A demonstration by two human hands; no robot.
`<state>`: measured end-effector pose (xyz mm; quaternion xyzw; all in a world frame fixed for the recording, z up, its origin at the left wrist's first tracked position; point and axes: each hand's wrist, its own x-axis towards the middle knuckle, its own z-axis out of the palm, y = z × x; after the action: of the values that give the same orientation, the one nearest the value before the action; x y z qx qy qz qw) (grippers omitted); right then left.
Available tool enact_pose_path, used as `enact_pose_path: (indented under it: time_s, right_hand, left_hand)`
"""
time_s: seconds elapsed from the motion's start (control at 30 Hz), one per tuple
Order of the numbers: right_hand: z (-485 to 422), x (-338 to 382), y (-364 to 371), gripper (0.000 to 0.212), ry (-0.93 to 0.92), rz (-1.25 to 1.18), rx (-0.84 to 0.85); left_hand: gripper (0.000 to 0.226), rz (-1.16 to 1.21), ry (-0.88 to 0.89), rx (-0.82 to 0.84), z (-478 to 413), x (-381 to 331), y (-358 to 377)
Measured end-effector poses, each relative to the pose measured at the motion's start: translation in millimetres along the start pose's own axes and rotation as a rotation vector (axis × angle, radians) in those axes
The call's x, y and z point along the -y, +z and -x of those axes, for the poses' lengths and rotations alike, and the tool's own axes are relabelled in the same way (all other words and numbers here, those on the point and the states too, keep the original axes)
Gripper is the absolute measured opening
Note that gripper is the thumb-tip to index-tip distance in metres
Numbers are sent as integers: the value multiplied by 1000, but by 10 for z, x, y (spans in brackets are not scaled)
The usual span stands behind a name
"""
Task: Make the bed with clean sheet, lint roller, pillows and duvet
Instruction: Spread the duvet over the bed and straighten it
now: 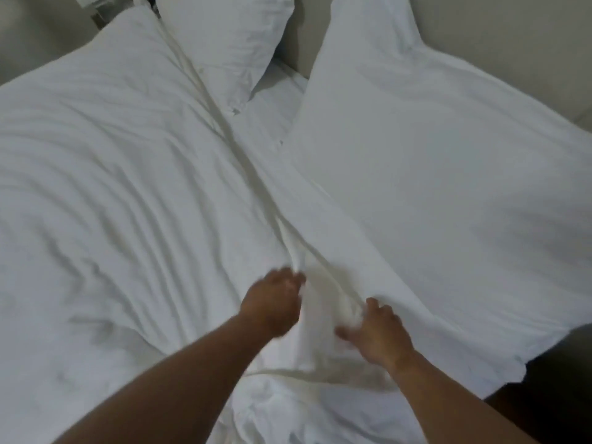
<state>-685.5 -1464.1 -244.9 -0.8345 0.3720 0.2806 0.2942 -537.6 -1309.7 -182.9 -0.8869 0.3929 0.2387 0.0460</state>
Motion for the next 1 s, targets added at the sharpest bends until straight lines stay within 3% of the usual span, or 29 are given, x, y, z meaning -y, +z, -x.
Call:
enact_pose_path:
  time_s: [0.07, 0.13, 0.2, 0.3, 0.37, 0.43, 0.47, 0.57, 0.6, 0.63, 0.7, 0.73, 0.8, 0.93, 1.0]
  right_hand:
    - [-37, 83, 178, 83, -27, -22, 100]
    - [39, 142, 374, 68, -54, 16, 131]
    - [100, 157, 430, 62, -46, 28, 119]
    - [142, 124, 272, 55, -67, 26, 147]
    - [203, 51, 33, 55, -94, 39, 159]
    - [241, -118, -248, 58, -65, -2, 138]
    - [247, -238, -380, 62, -44, -43, 119]
    - [147, -559, -622, 74, 0, -194, -52]
    - [75, -639, -612, 75, -4, -229, -111]
    - [5, -706, -572, 72, -9, -219, -133]
    - [-82, -820, -452, 64, 0, -122, -98]
    - [-96, -891, -389, 64, 10, -98, -93]
    - [-54, -1076, -283, 67, 48, -100, -115]
    - [190, -1552, -28, 64, 151, -180, -123]
    - [284, -1672, 95, 60, 148, -237, -107]
  left_hand:
    - [61, -165, 47, -42, -577, -1, -122]
    - [71, -370, 91, 53, -977, 84, -184]
    - [69, -455, 114, 223, -1247, 210, -141]
    - [65, -399, 92, 505, -1335, 281, -134]
    - [41, -505, 206, 587, -1323, 213, -266]
    - [29, -489, 320, 489, -1341, 96, -431]
    - [29, -400, 365, 345, -1359, 16, -490]
    - [26, 91, 373, -317, -1443, -230, -434]
    - [25, 128, 336, -367, -1449, -315, -356]
    - [27, 63, 288, -286, -1476, -373, -224]
    - [53, -100, 182, 14, -1475, -518, 81]
    - [66, -106, 141, 65, -1469, -592, 185]
    - [76, 13, 101, -2, -1400, -731, 301]
    - [65, 75, 205, -401, -921, -815, 492]
    - [64, 58, 217, -341, -525, -772, 752]
